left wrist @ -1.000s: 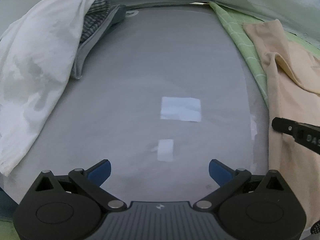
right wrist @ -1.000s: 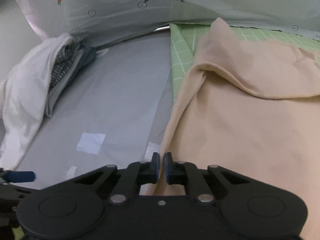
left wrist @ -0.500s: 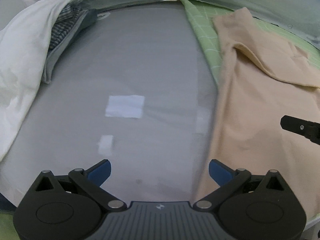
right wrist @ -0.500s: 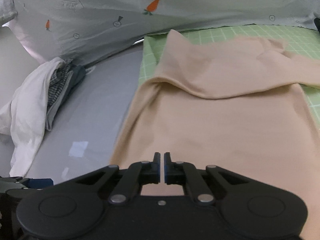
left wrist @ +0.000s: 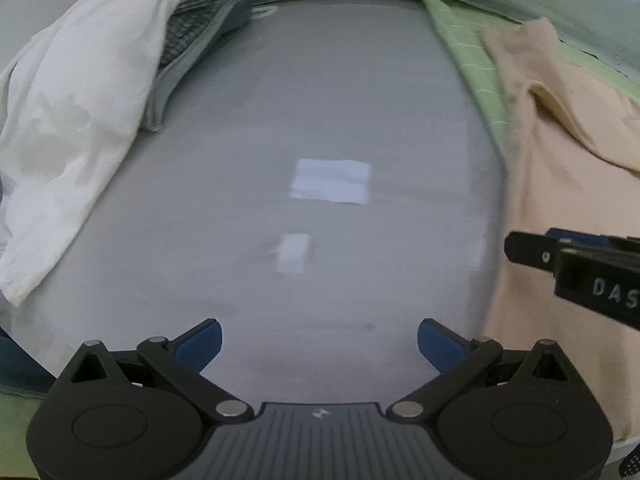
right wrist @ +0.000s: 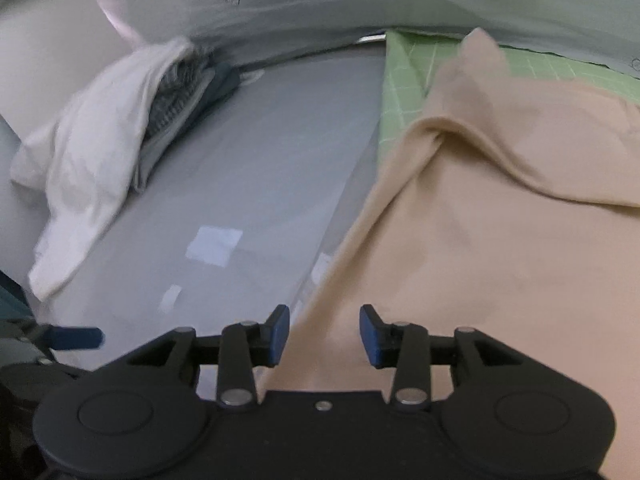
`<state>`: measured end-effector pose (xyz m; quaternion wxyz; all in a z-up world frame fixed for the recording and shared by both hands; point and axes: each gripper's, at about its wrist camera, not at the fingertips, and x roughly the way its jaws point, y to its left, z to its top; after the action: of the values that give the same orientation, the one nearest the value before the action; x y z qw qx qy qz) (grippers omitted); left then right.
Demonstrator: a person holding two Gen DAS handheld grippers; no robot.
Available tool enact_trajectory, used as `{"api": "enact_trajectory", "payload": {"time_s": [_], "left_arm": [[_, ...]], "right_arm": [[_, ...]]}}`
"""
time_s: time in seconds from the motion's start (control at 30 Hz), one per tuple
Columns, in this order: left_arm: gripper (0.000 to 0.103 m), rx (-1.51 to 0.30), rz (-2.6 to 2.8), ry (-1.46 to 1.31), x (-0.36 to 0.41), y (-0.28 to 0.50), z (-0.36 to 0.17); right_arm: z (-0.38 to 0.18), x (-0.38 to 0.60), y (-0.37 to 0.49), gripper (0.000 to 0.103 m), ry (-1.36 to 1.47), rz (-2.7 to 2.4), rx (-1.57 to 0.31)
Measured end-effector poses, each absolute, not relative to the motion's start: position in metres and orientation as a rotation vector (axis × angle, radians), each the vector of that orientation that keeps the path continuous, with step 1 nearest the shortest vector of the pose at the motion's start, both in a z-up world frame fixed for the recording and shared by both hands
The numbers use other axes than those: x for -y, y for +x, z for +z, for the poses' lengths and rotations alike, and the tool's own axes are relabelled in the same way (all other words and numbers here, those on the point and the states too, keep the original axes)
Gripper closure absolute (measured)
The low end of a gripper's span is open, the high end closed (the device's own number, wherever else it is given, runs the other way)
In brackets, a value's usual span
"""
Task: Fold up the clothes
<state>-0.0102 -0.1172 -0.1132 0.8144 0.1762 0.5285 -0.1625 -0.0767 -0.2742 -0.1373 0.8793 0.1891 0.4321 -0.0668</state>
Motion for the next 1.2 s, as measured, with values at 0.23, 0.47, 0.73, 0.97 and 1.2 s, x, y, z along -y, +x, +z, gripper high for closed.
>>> {"api": "enact_trajectory", "payload": {"time_s": [0.23, 0.47, 0.73, 0.97, 1.2], "left_arm": [[0.0, -1.123, -0.335, 0.377, 0.09, 0.01, -0.114], [0.0, -1.124, -0.389, 0.382, 0.094, 0.015, -0.115], [0.0, -1.109, -0.48, 0.398, 0.127, 0.0, -0.111], [0.0, -1.083, -0.542, 0.418, 0.165, -0.03, -0.101], [0.0, -1.082, -0.568, 0.425, 0.199, -0.062, -0.098]], "right_arm": [[-0.145, 0.26, -0.063, 0.073, 0.4, -0.237, -0.914], [-0.146, 0.262, -0.067, 0.099, 0.421, -0.275, -0.898], [-0.132, 0.286, -0.1, 0.1, 0.527, -0.303, -0.803], [-0.121, 0.317, -0.133, 0.1, 0.556, -0.336, -0.755], [-0.118, 0.352, -0.164, 0.103, 0.583, -0.37, -0.747]]}}
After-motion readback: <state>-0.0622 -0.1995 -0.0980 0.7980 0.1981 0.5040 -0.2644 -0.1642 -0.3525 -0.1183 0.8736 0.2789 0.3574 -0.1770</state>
